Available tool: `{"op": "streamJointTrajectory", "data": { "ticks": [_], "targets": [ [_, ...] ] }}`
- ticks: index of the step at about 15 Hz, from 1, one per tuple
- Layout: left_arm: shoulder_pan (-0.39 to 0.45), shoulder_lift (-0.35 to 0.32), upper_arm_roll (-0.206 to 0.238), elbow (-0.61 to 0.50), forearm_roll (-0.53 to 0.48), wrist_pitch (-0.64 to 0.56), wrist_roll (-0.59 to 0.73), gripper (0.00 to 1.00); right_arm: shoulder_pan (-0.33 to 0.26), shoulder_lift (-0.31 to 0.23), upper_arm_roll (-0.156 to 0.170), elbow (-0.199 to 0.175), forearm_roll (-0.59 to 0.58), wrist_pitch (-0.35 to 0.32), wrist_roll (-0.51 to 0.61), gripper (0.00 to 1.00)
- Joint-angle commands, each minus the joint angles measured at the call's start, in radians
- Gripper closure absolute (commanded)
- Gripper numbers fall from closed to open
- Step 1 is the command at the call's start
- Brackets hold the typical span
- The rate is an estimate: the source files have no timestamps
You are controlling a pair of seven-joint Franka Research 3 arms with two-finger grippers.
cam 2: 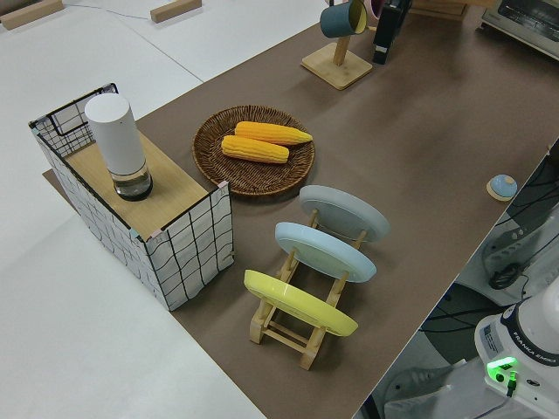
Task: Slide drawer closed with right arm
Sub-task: 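Push the open drawer with the right gripper into the cabinet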
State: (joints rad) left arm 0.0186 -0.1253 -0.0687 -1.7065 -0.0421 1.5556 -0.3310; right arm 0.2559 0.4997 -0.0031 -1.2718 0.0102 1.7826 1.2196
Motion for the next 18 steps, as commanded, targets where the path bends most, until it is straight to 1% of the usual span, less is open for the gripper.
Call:
{"op": "streamJointTrajectory", "data": {
  "ticks": [1,4,7,8,9,10,11,12,15,18],
  "targets": [
    [0.000,-0.008,0.004,0.004,-0.001,-0.015,0.007,0.01,-0.041,-0.001,0.011,-0.008,-0.050,0.026,-0.058,1.000],
    [0.000,-0.008,0.004,0.004,-0.001,-0.015,0.007,0.01,-0.061,0.003,0.009,-0.001,-0.070,0.029,-0.068,1.000],
    [0.000,-0.008,0.004,0.004,-0.001,-0.015,0.007,0.01,-0.108,0.002,0.020,0.008,-0.070,0.035,-0.103,1.000],
    [0.000,-0.008,0.004,0.004,-0.001,-0.015,0.007,0.01,-0.121,0.002,0.020,0.014,-0.069,0.035,-0.120,1.000],
    [0.000,-0.008,0.004,0.004,-0.001,-0.017,0.007,0.01,-0.144,0.002,0.026,0.028,-0.059,0.035,-0.133,1.000],
    [0.000,-0.008,0.004,0.004,-0.001,-0.015,0.007,0.01,-0.162,0.002,0.037,0.028,-0.058,0.035,-0.138,1.000],
    [0.000,-0.008,0.004,0.004,-0.001,-0.017,0.007,0.01,-0.182,0.002,0.055,0.035,-0.058,0.037,-0.140,1.000],
    [0.000,-0.008,0.004,0.004,-0.001,-0.015,0.007,0.01,-0.205,0.003,0.064,0.042,-0.058,0.037,-0.140,1.000],
    [0.000,-0.008,0.004,0.004,-0.001,-0.015,0.007,0.01,-0.273,0.003,0.104,0.042,-0.058,0.037,-0.195,1.000],
    [0.000,-0.008,0.004,0.004,-0.001,-0.015,0.007,0.01,-0.340,0.003,0.150,0.043,-0.056,0.046,-0.201,1.000]
  ]
}}
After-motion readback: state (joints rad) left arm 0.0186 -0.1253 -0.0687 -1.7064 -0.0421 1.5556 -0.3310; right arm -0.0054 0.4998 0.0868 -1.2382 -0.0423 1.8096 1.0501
